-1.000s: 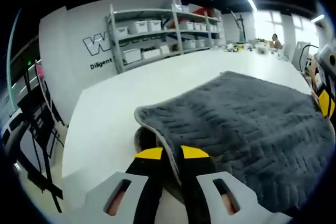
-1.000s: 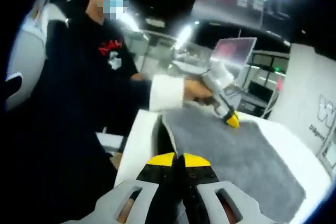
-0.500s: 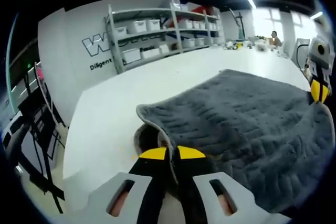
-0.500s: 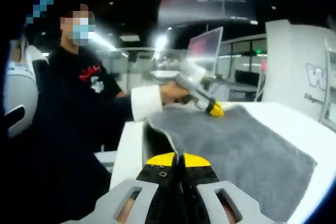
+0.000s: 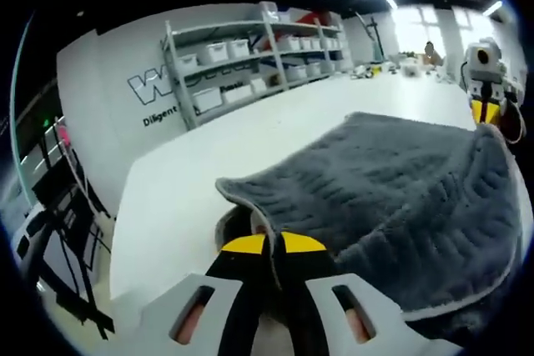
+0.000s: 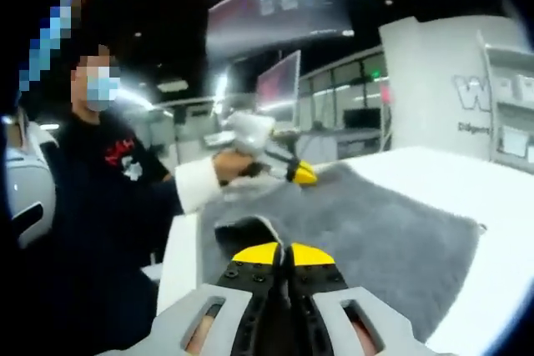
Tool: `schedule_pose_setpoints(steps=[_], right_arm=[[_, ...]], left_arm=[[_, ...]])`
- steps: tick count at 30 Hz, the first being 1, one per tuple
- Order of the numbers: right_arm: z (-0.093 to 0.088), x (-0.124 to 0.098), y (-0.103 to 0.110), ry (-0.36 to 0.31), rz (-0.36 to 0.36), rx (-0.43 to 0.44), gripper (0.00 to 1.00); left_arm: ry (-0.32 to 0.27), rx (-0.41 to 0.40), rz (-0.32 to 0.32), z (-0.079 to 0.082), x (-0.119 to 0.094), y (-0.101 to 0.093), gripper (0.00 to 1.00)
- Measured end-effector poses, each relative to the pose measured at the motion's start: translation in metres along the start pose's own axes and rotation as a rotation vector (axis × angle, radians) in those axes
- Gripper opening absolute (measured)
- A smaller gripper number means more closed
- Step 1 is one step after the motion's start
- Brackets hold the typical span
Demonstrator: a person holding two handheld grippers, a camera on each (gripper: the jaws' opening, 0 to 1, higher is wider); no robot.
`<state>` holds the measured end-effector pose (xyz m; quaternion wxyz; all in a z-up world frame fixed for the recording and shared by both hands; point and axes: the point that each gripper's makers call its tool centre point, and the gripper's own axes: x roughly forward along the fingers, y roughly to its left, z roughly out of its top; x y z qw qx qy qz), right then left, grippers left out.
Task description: Open the folded towel by lifting each exposed corner and separating the folded layers until the towel lies flat within the target outline without major curled edges
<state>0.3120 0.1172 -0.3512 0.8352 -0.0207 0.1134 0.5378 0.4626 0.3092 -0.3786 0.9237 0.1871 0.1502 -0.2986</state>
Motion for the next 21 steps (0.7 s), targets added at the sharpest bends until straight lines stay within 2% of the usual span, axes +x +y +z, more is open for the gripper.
schedule_pose_setpoints(steps=[6,10,13,17,20,21], right_arm=[[-0.007,-0.008,-0.023,0.010,-0.065,0.029,0.00],[-0.014,-0.012,-0.038,0.026,-0.108,0.040,0.00],[-0.019,-0.012,-0.041,0.048,-0.109,0.037,0.00],[-0.018,-0.011,-0.039,0.053,-0.116,-0.022,0.00],[-0.017,-0.011,-0.039,0.074,-0.131,-0.135,0.00],[-0.016,-0.010,-0.037,0.088,-0.136,-0.207,0.01]], left_arm=[[-0.040,0.056,-0.008,0.006,-0.001,0.008,0.05],[-0.028,0.083,-0.014,0.002,0.003,0.014,0.05],[-0.027,0.081,-0.015,0.002,0.003,0.021,0.05],[-0.029,0.084,-0.015,0.003,0.003,0.020,0.05],[-0.027,0.088,-0.015,0.002,0.006,0.023,0.05],[-0.027,0.088,-0.015,0.002,0.007,0.024,0.05]])
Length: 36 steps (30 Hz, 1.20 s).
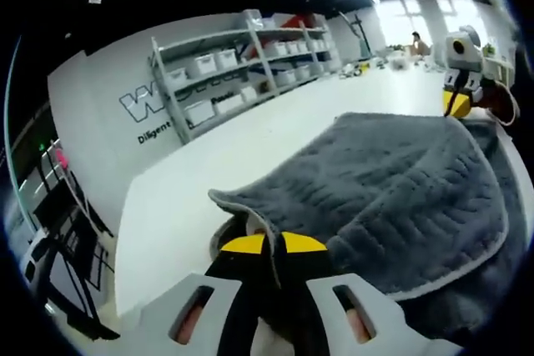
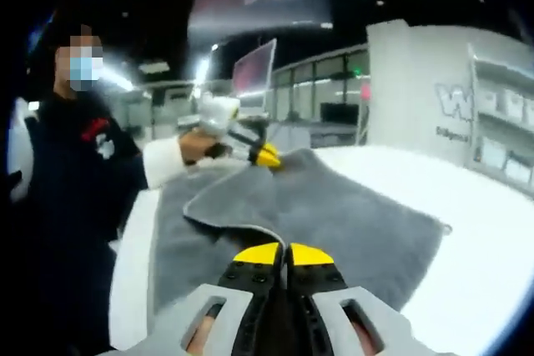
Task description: Open the folded towel by lifting each exposed corner and separating the folded layers until the towel lies flat within the target outline without major curled edges
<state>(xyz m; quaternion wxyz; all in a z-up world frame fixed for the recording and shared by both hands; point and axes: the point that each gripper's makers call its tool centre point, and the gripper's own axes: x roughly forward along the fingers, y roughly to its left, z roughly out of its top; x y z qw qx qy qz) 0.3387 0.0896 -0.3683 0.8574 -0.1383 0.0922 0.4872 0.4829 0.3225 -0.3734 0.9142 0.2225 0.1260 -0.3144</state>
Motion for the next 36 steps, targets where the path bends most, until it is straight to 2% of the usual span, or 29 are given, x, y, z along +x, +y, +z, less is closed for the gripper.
schedule_pose_setpoints(steps=[3,4,7,10,14,18,20,21,22,23,24,26,27,29,36], right_arm=[[0.000,0.003,0.005,0.030,0.003,-0.139,0.05],[0.004,0.004,0.011,0.021,0.001,-0.200,0.05],[0.012,0.005,0.022,0.003,0.014,-0.305,0.08],[0.016,0.006,0.030,0.031,-0.004,-0.500,0.12],[0.014,0.010,0.041,0.068,0.013,-0.657,0.14],[0.014,0.014,0.047,0.105,-0.014,-0.846,0.14],[0.012,0.016,0.051,0.120,-0.003,-0.904,0.14],[0.011,0.020,0.048,0.127,0.002,-0.929,0.15],[0.010,0.022,0.047,0.137,0.002,-0.951,0.15],[0.010,0.023,0.049,0.135,0.003,-0.969,0.15],[0.010,0.025,0.051,0.134,0.003,-0.986,0.15],[0.010,0.027,0.053,0.140,0.008,-1.025,0.16],[0.010,0.028,0.053,0.145,0.010,-1.042,0.16],[0.008,0.032,0.054,0.156,0.018,-1.066,0.16],[0.009,0.043,0.055,0.144,0.054,-1.111,0.14]], left_arm=[[0.001,0.003,-0.001,-0.001,0.001,0.004,0.05],[0.002,0.003,-0.001,-0.001,0.001,0.004,0.05],[0.001,0.005,0.000,-0.002,0.002,0.008,0.05],[0.003,0.006,0.000,-0.003,0.003,0.010,0.05],[0.004,0.009,0.000,-0.004,0.004,0.013,0.05],[0.005,0.009,-0.001,-0.005,0.004,0.015,0.05],[0.006,0.010,-0.001,-0.005,0.004,0.016,0.05],[-0.055,0.074,-0.026,0.011,0.008,0.007,0.05],[-0.059,0.079,-0.029,0.017,0.006,-0.008,0.05],[-0.064,0.085,-0.031,0.020,0.005,-0.013,0.05],[-0.046,0.061,-0.024,0.016,0.003,-0.014,0.05],[-0.035,0.063,-0.030,0.014,0.002,-0.016,0.05],[-0.055,0.081,-0.022,0.018,0.002,-0.015,0.05],[-0.056,0.097,-0.019,0.020,0.000,-0.019,0.05],[-0.028,0.097,-0.028,0.024,-0.009,-0.063,0.05]])
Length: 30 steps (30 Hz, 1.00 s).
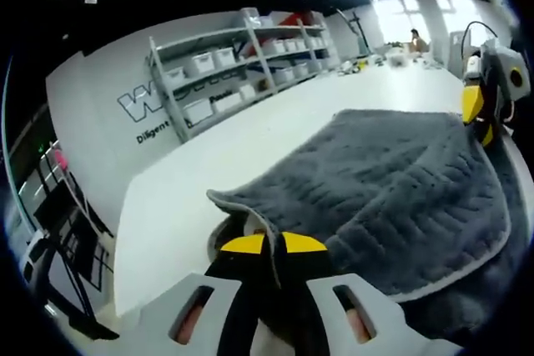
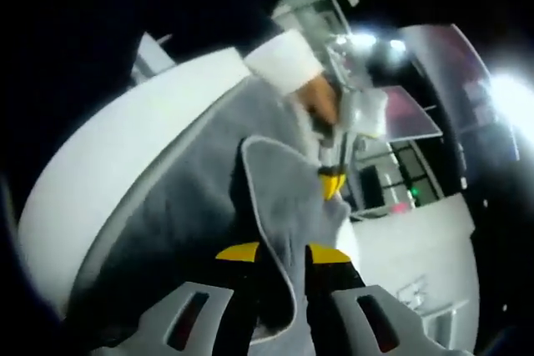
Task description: Open the folded towel by lifting each exposed corner and separating the folded layers until the towel lies flat within the target outline without major curled edges
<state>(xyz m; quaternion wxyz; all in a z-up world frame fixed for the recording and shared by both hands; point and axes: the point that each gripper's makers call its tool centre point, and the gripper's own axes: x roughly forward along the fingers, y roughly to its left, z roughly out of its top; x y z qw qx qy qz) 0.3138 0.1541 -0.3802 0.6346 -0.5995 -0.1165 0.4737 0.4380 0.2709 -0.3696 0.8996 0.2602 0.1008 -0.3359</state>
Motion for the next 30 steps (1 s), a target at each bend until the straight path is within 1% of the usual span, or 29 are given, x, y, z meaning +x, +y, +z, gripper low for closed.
schedule_pose_setpoints(steps=[1,2,3,5,6,7,8,10,12,14,18,20,22,24,25,26,27,29,30], right_arm=[[0.002,0.002,0.000,-0.005,0.004,-0.007,0.14],[0.003,0.004,0.001,-0.008,0.007,-0.014,0.14],[0.004,0.005,0.001,-0.010,0.009,-0.022,0.13],[0.006,0.008,0.001,-0.014,0.013,-0.036,0.13],[0.008,0.010,0.001,-0.020,0.018,-0.049,0.13],[0.012,0.012,0.003,-0.024,0.023,-0.057,0.13],[0.014,0.014,0.005,-0.031,0.029,-0.066,0.12],[0.019,0.016,0.010,-0.041,0.045,-0.085,0.09],[0.023,0.018,0.015,-0.054,0.057,-0.101,0.05],[0.025,0.019,0.018,-0.053,0.065,-0.108,0.00],[0.032,0.016,0.018,-0.066,0.051,-0.092,0.00],[0.036,0.013,0.016,-0.088,0.040,-0.058,0.00],[0.042,0.009,0.019,-0.113,0.060,0.034,0.00],[0.045,0.006,0.017,-0.132,0.068,0.110,0.00],[0.046,0.004,0.014,-0.147,0.068,0.145,0.00],[0.050,0.002,0.014,-0.164,0.067,0.181,0.00],[0.054,0.000,0.013,-0.179,0.064,0.226,0.00],[0.057,-0.004,0.009,-0.200,0.060,0.305,0.00],[0.057,-0.006,0.005,-0.209,0.050,0.341,0.00]], left_arm=[[0.007,-0.027,-0.013,-0.001,0.001,-0.005,0.05],[0.006,-0.032,-0.015,-0.001,0.004,-0.001,0.05],[0.010,-0.049,-0.023,-0.003,0.004,-0.003,0.05],[0.011,-0.051,-0.024,-0.003,0.007,0.000,0.05],[0.011,-0.082,-0.037,-0.008,0.008,0.006,0.05],[0.011,-0.072,-0.032,-0.010,0.009,0.014,0.05],[0.011,-0.073,-0.032,-0.012,0.009,0.017,0.05],[0.011,-0.075,-0.033,-0.014,0.008,0.019,0.05],[0.012,-0.074,-0.033,-0.016,0.008,0.021,0.05],[0.011,-0.072,-0.032,-0.017,0.009,0.023,0.05],[0.012,-0.075,-0.029,-0.019,0.010,0.027,0.05],[0.015,-0.085,-0.025,-0.020,0.010,0.030,0.05],[0.010,-0.090,-0.021,-0.020,0.011,0.033,0.05],[0.001,-0.094,-0.007,-0.019,0.011,0.036,0.05],[-0.003,-0.100,-0.003,-0.017,0.011,0.036,0.05],[-0.006,-0.104,0.001,-0.012,0.011,0.028,0.05],[-0.010,-0.106,0.007,-0.010,0.011,0.027,0.05],[-0.026,-0.088,0.040,-0.005,0.010,0.031,0.05],[-0.054,-0.100,0.049,0.001,0.010,0.032,0.04]])
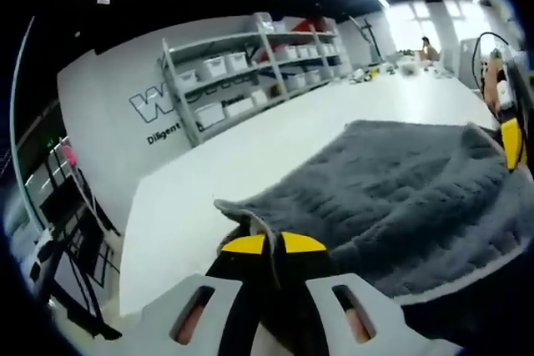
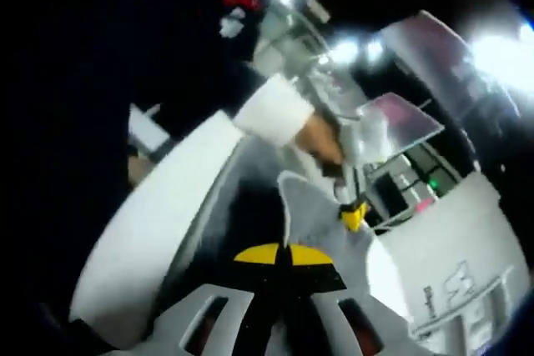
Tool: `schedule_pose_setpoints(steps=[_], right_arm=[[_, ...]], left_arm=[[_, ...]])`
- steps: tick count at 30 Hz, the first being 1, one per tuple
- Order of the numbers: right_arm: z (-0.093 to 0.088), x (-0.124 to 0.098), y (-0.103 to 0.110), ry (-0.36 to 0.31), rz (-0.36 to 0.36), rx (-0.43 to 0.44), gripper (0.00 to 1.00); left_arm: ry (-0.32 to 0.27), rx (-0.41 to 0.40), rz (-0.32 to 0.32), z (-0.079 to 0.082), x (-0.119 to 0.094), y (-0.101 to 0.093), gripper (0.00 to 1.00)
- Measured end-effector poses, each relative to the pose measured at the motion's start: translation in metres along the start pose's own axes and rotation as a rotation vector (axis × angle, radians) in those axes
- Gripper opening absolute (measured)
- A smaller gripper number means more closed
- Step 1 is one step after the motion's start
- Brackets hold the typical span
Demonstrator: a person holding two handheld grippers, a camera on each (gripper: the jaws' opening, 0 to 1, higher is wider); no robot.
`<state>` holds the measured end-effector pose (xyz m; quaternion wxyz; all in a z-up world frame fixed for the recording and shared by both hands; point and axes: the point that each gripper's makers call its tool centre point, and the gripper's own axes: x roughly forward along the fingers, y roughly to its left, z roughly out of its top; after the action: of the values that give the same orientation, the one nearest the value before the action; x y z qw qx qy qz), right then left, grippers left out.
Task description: Open the folded towel by lifting each exposed corner and separating the folded layers until the towel lies flat within the target outline without major curled edges
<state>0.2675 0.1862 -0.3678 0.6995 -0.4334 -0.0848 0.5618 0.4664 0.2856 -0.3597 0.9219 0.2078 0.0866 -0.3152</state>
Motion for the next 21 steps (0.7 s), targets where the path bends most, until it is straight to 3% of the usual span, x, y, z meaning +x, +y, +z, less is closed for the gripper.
schedule_pose_setpoints(steps=[2,9,16,21], right_arm=[[0.003,-0.003,-0.004,-0.027,-0.013,0.068,0.00],[0.008,-0.015,-0.023,-0.108,-0.061,0.304,0.00],[0.023,-0.030,-0.037,-0.258,-0.024,0.599,0.00],[0.026,-0.037,-0.043,-0.306,-0.011,0.690,0.00]], left_arm=[[-0.031,-0.038,0.003,0.008,-0.001,0.000,0.04],[-0.065,-0.048,0.024,0.017,-0.002,0.010,0.03],[-0.094,-0.042,0.032,0.028,-0.001,0.017,0.03],[-0.114,-0.021,0.040,0.043,-0.004,0.019,0.03]])
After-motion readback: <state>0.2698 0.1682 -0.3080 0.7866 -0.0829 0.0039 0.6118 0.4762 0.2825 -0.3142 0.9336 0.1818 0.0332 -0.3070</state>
